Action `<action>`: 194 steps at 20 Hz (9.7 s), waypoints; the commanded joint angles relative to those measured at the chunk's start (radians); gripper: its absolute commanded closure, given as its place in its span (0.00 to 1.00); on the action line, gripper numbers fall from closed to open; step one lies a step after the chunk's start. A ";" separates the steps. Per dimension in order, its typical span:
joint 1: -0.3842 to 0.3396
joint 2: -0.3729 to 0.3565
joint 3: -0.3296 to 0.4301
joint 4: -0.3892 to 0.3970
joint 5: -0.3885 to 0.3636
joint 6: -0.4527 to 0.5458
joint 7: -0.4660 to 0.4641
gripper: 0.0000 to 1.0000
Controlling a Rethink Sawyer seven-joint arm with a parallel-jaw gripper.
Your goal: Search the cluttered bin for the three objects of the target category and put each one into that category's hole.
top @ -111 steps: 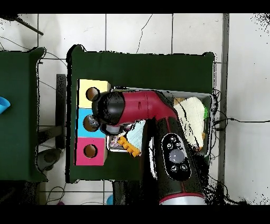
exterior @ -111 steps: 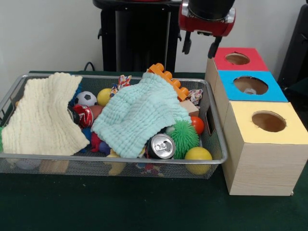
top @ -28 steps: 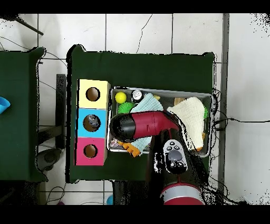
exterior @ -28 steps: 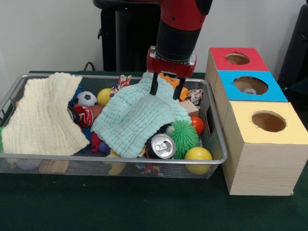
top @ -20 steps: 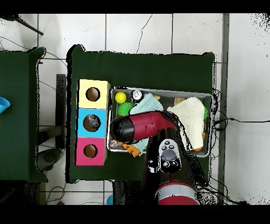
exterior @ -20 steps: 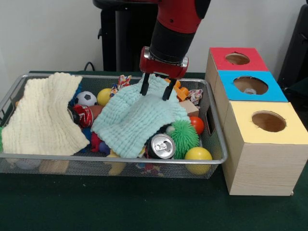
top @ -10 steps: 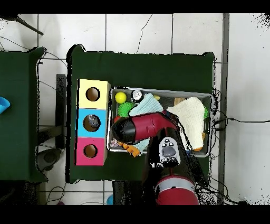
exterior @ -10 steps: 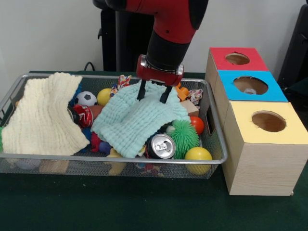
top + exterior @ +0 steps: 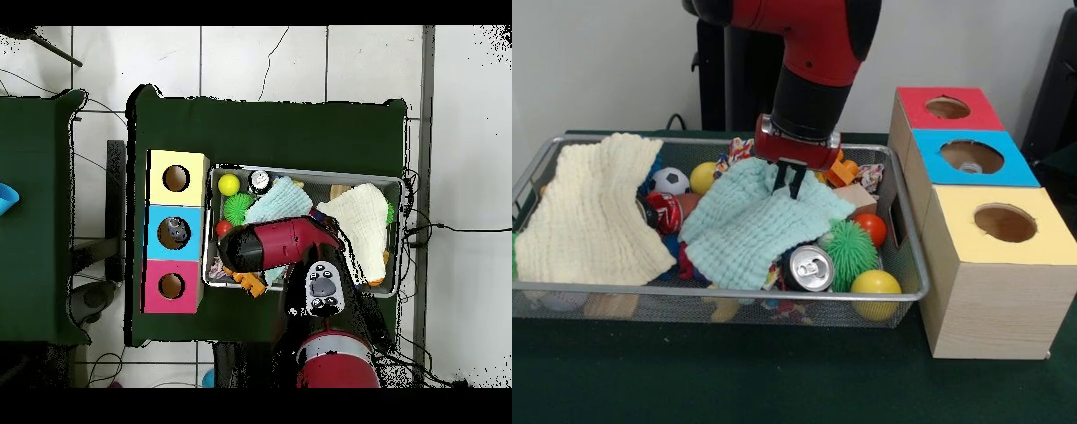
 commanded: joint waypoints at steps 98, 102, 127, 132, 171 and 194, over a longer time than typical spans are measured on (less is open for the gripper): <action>-0.290 -0.354 0.434 0.159 0.143 0.464 -0.156 0.00; -0.292 -0.343 0.420 0.125 0.069 0.464 -0.177 0.00; -0.148 -0.251 0.210 -0.052 -0.224 0.507 0.111 0.00; -0.120 -0.223 0.158 -0.075 -0.240 0.487 0.150 0.00; -0.028 -0.004 0.003 0.007 -0.001 -0.053 0.216 0.00; 0.069 0.076 -0.135 -0.011 -0.012 -0.236 0.189 0.00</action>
